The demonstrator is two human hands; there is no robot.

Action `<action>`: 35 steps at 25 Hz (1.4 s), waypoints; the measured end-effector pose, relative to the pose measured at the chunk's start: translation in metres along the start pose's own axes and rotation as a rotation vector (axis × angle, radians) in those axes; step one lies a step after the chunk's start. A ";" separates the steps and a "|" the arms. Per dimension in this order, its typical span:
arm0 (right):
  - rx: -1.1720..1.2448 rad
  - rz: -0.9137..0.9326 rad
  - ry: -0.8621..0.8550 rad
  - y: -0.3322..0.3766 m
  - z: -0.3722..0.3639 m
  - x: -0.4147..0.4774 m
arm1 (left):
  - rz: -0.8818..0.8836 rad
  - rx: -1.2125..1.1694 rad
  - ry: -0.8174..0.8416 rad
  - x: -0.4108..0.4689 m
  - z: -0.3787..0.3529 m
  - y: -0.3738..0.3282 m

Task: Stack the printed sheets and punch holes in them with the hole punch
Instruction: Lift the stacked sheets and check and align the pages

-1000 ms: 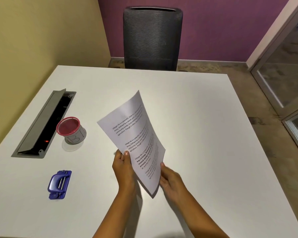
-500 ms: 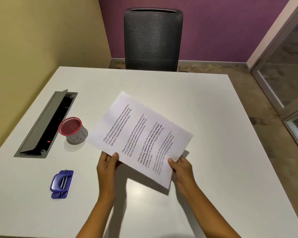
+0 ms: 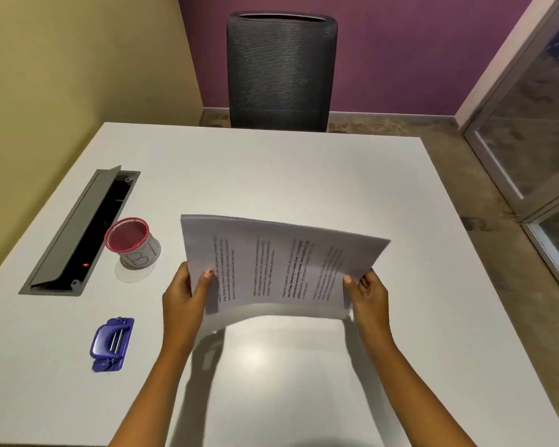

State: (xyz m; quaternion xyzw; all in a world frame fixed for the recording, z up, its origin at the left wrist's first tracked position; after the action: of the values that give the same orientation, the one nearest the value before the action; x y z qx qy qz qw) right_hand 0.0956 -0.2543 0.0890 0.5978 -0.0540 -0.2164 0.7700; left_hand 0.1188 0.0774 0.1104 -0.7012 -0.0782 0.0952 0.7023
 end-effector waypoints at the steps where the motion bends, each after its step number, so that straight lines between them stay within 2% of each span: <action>1: 0.019 -0.005 -0.033 -0.004 0.000 0.001 | -0.015 -0.028 -0.031 0.000 -0.003 0.001; 4: -0.004 -0.018 -0.065 -0.022 -0.002 0.001 | -0.004 -0.132 -0.074 -0.003 -0.012 0.013; 9: -0.098 -0.082 -0.074 -0.065 -0.005 -0.009 | 0.119 -0.249 -0.142 -0.018 -0.024 0.048; 15: -0.097 -0.108 -0.124 -0.075 0.000 -0.008 | 0.102 -0.228 -0.179 -0.026 -0.025 0.054; 22: -0.220 -0.110 -0.193 -0.083 0.000 -0.015 | 0.114 -0.203 -0.228 -0.031 -0.029 0.061; 35: -0.287 -0.151 -0.188 -0.099 0.005 -0.016 | 0.128 -0.178 -0.211 -0.031 -0.036 0.065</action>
State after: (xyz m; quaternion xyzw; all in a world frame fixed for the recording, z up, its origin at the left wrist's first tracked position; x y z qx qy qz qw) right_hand 0.0525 -0.2717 -0.0002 0.4613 -0.0492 -0.3339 0.8205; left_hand 0.0954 0.0350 0.0464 -0.7504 -0.1149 0.2055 0.6177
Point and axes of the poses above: each hand's wrist, its own x-axis towards the middle knuckle, its own z-axis out of the back of the hand, y = z × x, the point moved 7 cm from there along x, towards the middle knuckle, and after that the axes turned 15 degrees about -x, right-handed, at the moved point
